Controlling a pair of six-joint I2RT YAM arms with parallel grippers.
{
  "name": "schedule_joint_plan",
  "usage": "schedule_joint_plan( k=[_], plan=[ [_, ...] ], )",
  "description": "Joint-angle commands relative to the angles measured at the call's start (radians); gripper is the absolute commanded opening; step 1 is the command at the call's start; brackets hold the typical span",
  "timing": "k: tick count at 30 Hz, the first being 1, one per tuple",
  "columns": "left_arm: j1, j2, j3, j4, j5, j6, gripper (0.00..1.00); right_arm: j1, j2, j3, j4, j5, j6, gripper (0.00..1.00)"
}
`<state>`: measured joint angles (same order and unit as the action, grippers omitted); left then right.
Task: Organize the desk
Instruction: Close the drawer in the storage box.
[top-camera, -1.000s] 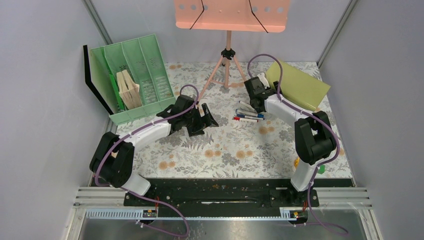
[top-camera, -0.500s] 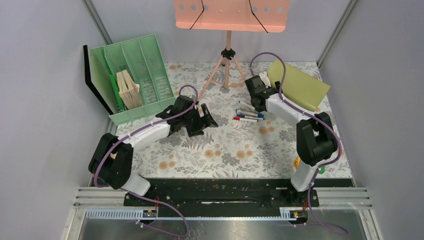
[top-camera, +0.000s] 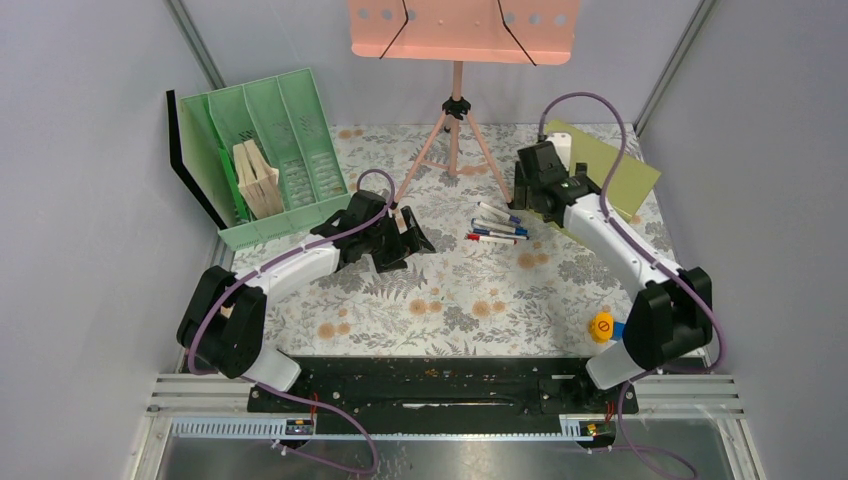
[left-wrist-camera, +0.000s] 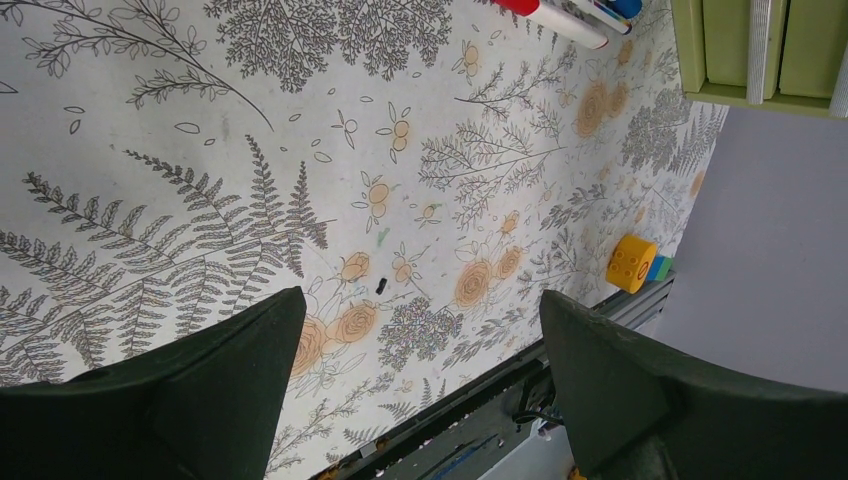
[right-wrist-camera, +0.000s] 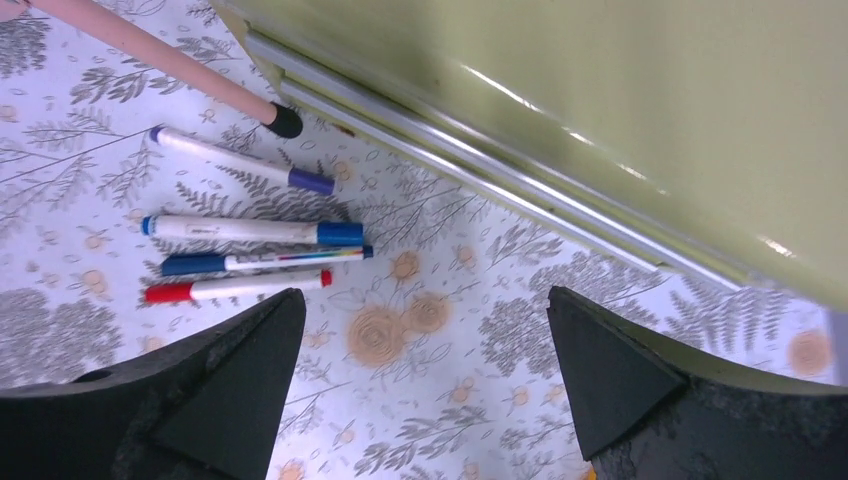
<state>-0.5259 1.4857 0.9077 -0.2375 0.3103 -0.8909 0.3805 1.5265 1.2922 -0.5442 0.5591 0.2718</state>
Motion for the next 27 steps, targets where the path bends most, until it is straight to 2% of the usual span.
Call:
schedule_joint_plan(
  k=[1, 5, 13, 19, 23, 27],
  plan=[
    [0.008, -0.019, 0.01, 0.036, -0.002, 0.004, 0.89, -0.085, -0.085, -0.045, -0.029, -0.236, 0.131, 0.98],
    [0.008, -0.017, 0.008, 0.042, 0.002, 0.002, 0.89, -0.124, -0.147, -0.105, 0.013, -0.334, 0.149, 0.98],
    [0.008, 0.003, -0.007, 0.097, 0.04, -0.032, 0.89, -0.204, -0.247, -0.162, 0.044, -0.416, 0.179, 0.98],
    [0.004, 0.064, -0.039, 0.247, 0.112, -0.142, 0.89, -0.266, -0.301, -0.179, 0.041, -0.43, 0.169, 0.98],
    [-0.012, 0.138, -0.054, 0.41, 0.181, -0.252, 0.89, -0.289, -0.337, -0.187, 0.038, -0.426, 0.174, 0.98],
    [-0.053, 0.217, -0.014, 0.504, 0.215, -0.33, 0.89, -0.3, -0.363, -0.193, 0.036, -0.422, 0.174, 0.98]
  ],
)
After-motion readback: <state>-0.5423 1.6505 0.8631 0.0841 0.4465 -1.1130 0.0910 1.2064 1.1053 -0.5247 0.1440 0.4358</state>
